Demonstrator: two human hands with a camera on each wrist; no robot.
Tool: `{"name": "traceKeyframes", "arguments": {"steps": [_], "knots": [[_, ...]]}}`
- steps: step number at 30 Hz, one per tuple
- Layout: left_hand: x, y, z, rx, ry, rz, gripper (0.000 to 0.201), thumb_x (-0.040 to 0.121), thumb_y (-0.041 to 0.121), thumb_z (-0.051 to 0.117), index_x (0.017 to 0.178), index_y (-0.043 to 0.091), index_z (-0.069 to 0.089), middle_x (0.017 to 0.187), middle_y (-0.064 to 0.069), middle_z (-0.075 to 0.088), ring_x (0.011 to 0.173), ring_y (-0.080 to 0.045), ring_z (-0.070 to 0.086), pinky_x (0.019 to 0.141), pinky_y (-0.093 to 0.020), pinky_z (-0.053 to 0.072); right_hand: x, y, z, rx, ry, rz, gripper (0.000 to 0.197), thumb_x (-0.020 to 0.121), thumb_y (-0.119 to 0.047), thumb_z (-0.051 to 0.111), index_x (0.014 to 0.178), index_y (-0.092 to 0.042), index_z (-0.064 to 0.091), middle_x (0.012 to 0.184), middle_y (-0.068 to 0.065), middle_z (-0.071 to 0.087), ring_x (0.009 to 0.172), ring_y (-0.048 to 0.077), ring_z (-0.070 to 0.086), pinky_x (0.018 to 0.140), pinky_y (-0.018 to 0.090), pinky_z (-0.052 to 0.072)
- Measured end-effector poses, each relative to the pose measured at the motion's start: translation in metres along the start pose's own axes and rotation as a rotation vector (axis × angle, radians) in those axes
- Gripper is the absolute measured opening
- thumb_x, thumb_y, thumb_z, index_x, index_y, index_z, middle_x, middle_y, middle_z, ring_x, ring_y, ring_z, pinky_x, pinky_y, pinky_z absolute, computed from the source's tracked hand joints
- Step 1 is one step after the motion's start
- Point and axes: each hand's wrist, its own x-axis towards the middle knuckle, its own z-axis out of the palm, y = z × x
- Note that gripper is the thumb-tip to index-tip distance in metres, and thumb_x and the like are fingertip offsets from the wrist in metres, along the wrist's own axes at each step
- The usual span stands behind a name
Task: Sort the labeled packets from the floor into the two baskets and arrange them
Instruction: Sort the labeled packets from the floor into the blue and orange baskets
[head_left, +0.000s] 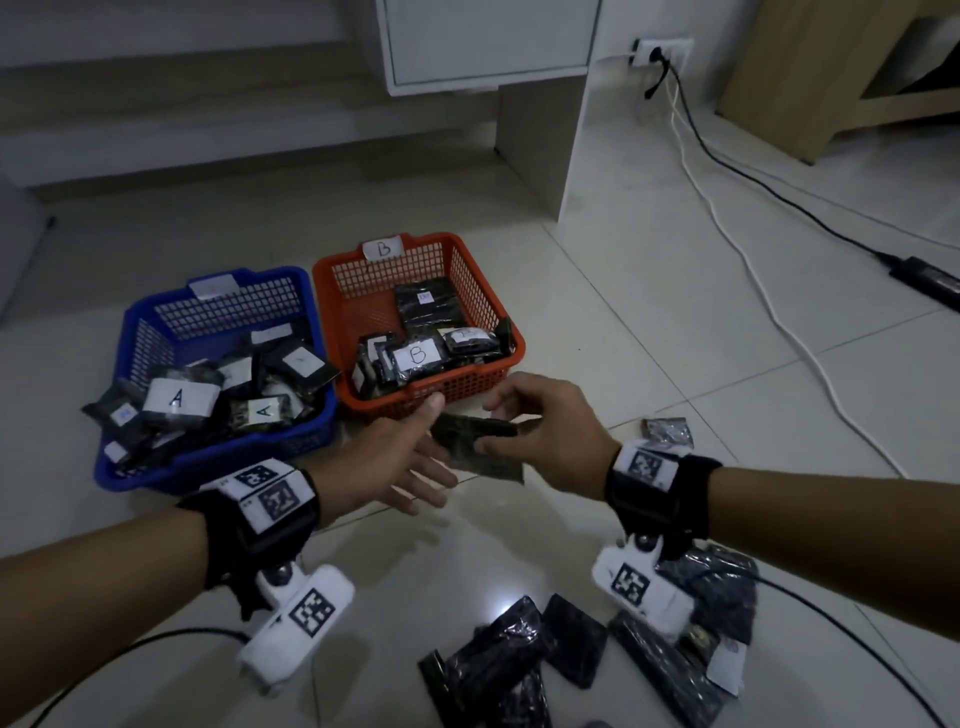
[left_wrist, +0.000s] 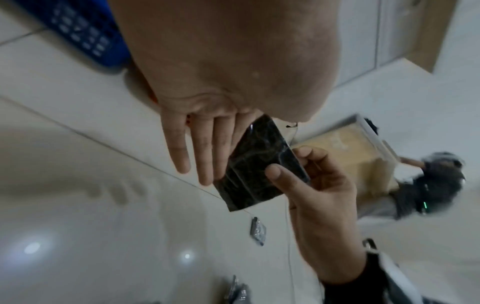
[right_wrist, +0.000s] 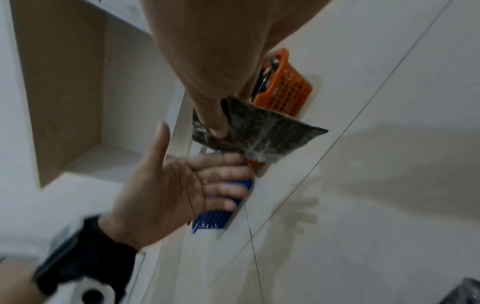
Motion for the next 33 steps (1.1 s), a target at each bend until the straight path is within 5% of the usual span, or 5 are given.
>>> {"name": "traceKeyframes", "arguments": {"steps": [6,12,18,25,33], "knots": [[-0.012,-0.003,-0.008,-0.241,0.128,0.057,0.025,0.101,0.030,0.054,0.114,0.014,0.069,0.101,-0.006,0.077,0.091,-0.026,0.075,0.092,-0.045,0.056,0.000,-0.011,0.036,0.042,-0.127,-0.158,0.039,0.071,0.001,0.087,0.106,-0.006,0.069,0.099,0.000,0.069,0.094,0.008,0.068,0.088,0.028,0.059],[-0.011,-0.018,-0.025,-0.214,0.286,0.081,0.020,0.096,0.016,0.058,0.115,0.019,0.064,0.101,-0.006,0.076,0.085,-0.023,0.074,0.069,-0.035,0.055,-0.002,0.011,0.012,-0.119,-0.217,-0.158,0.031,0.082,-0.016,0.083,0.110,-0.012,0.070,0.112,-0.004,0.067,0.103,0.005,0.065,0.092,0.021,0.055],[-0.002,-0.025,-0.019,-0.180,0.252,0.089,0.024,0.096,0.010,0.060,0.118,0.017,0.060,0.106,-0.009,0.074,0.081,-0.026,0.073,0.063,-0.029,0.054,-0.019,0.063,-0.062,-0.762,-0.538,0.216,0.039,0.083,-0.027,0.080,0.119,-0.016,0.068,0.120,0.003,0.065,0.105,0.018,0.063,0.086,0.026,0.050],[0.015,-0.023,0.003,-0.099,0.137,0.072,0.028,0.095,0.012,0.063,0.122,0.015,0.058,0.113,-0.009,0.073,0.086,-0.032,0.071,0.066,-0.032,0.057,-0.067,0.079,-0.115,-0.949,-0.768,0.613,0.090,0.065,-0.046,0.091,0.140,-0.030,0.043,0.122,-0.009,0.052,0.103,0.014,0.049,0.089,0.025,0.042],[0.016,-0.025,0.009,-0.045,0.076,0.101,0.023,0.095,0.014,0.064,0.115,0.024,0.062,0.108,-0.003,0.074,0.079,-0.024,0.074,0.080,-0.045,0.055,-0.069,0.085,-0.107,-0.782,-0.746,0.528,0.019,0.084,-0.030,0.080,0.090,-0.023,0.063,0.085,-0.011,0.062,0.074,0.006,0.057,0.069,0.019,0.045]]}}
